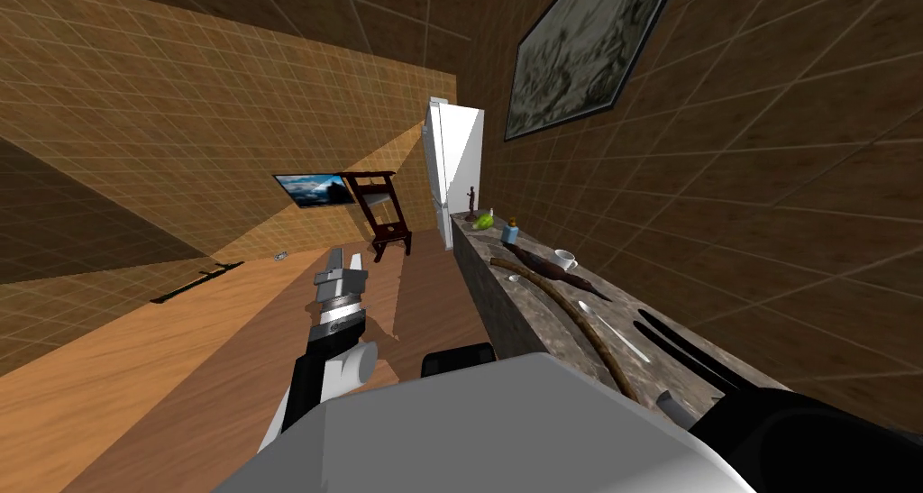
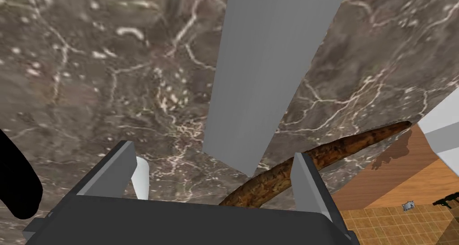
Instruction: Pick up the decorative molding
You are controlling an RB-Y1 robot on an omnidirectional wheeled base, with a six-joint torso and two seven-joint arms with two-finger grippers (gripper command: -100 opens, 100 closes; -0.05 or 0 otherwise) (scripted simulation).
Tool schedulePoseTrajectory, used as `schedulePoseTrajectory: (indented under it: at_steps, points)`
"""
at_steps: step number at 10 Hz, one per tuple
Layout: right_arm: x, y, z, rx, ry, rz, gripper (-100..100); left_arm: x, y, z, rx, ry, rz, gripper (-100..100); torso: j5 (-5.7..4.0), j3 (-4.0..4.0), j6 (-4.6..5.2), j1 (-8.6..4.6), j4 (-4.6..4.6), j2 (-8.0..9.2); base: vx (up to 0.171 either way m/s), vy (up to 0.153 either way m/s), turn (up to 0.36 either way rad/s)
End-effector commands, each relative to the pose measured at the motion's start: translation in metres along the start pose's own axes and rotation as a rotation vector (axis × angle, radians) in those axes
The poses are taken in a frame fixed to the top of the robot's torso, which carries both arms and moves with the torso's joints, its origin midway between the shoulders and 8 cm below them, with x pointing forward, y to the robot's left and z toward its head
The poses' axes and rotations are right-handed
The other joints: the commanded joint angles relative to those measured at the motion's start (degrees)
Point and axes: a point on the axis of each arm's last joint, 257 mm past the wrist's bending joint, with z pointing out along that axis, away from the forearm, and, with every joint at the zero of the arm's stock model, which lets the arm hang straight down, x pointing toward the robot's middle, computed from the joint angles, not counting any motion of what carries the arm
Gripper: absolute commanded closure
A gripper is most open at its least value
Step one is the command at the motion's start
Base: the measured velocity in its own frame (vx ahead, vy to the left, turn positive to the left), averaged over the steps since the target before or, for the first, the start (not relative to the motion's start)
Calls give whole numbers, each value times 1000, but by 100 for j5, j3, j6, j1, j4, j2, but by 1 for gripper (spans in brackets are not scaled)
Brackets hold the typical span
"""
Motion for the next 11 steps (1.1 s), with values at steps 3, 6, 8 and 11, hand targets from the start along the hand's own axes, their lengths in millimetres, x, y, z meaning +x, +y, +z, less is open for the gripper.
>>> schedulePoseTrajectory:
  at_steps: [3,6,8,11]
  points:
    - [61,28,-10,-57,113,114,-100,0,0,0,0,0,0,0,-2,-2,0,-4,-1,-4,33,-30,214]
    - [82,41,-13,-83,149,157,-100,0,0,0,0,0,0,0,-3,-4,7,-6,-1,-7,36,-32,63]
    - [100,55,-15,-109,181,197,-100,0,0,0,0,0,0,0,1,0,3,7,0,1,13,-6,100]
    - [127,82,-16,-159,227,265,-100,0,0,0,0,0,0,0,0,0,5,2,0,0,22,-17,83]
